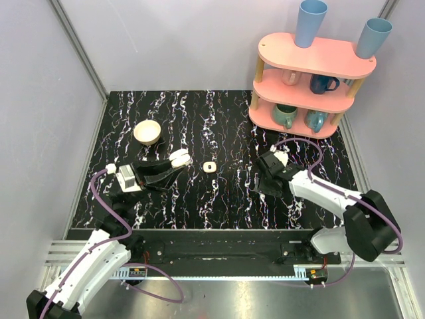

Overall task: Insert the wireless bluetooth earbuds into the charging case
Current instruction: Move the left earbud to the center of the board.

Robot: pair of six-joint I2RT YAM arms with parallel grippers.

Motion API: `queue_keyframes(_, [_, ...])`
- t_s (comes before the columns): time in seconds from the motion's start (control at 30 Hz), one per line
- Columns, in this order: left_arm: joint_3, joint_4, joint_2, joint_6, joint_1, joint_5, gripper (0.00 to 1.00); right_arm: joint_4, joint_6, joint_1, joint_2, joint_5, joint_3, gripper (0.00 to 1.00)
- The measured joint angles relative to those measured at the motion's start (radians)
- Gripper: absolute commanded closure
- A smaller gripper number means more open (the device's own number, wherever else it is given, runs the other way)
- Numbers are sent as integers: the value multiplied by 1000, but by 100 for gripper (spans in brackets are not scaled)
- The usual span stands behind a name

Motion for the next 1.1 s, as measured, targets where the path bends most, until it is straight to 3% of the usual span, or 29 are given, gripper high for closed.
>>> queue_keyframes(1.1, [0,0,19,-1,0,0,100,107,42,0,91,30,-62,55])
